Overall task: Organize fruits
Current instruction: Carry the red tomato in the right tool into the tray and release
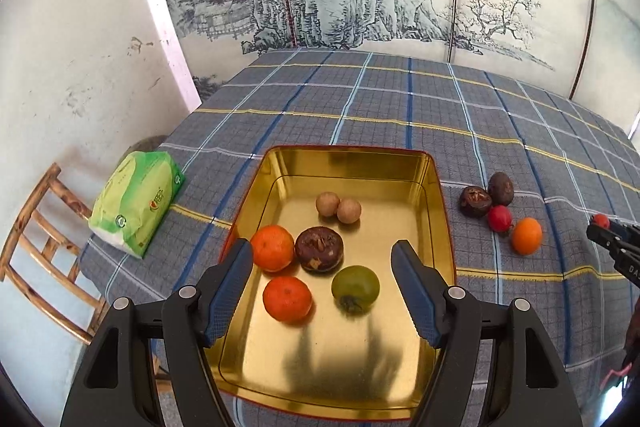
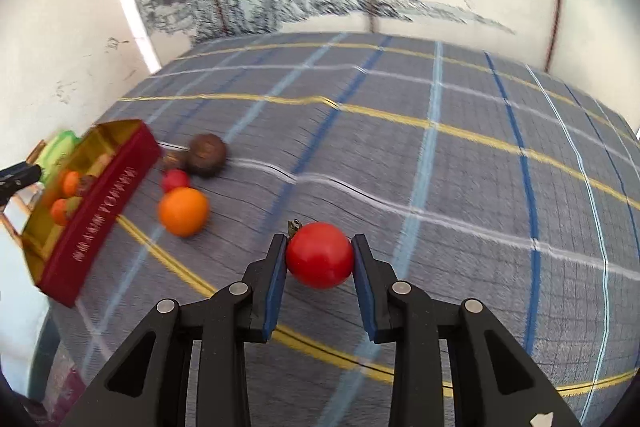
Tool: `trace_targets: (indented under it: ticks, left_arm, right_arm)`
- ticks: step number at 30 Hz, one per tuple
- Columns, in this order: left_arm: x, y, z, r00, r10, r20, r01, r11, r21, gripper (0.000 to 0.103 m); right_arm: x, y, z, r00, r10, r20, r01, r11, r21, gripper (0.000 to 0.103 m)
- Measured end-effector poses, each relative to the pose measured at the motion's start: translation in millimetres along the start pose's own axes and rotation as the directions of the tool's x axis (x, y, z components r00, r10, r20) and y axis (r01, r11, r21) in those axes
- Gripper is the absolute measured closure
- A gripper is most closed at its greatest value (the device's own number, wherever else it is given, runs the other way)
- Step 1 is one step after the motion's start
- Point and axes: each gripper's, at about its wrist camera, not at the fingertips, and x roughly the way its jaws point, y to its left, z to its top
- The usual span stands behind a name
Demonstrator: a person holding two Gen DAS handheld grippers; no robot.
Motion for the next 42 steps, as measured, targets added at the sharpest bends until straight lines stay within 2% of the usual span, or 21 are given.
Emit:
trace_targets:
  ticks: [10, 21, 32, 42]
  left_arm:
    - [-18.3, 16.3, -6.4, 0.996, 0.046, 0.075, -0.044, 0.999, -0.027, 0.029]
    - [-30.1, 42.1, -10.5, 0.991, 0.064, 0.116, -0.055, 0.996, -0.074, 0.024]
    - [-26.9, 59.7, -12.9, 0.992, 0.063, 0.113, -0.052, 0.993, -0.103, 0.022]
    - [-15.8, 75.4, -20.4, 0.994, 0.069, 0.081, -0.057, 0.989, -0.139, 0.020]
  right_arm:
    - [-12.7, 92.9, 29.3, 0.989, 0.147, 0.027, -0.141, 0.976, -0.165, 0.073]
    - [17.9, 181.3, 42.7, 0.962, 0.269, -0.038, -0.268, 0.923, -0.277, 0.073]
    - [51.2, 231.5, 46.8, 0.948, 0.300, -0.109, -0.319, 0.894, -0.316, 0.073]
    - [73.0, 237.4, 44.4, 0.948, 0.282, -0.147, -0.315, 0.895, -0.314, 0.073]
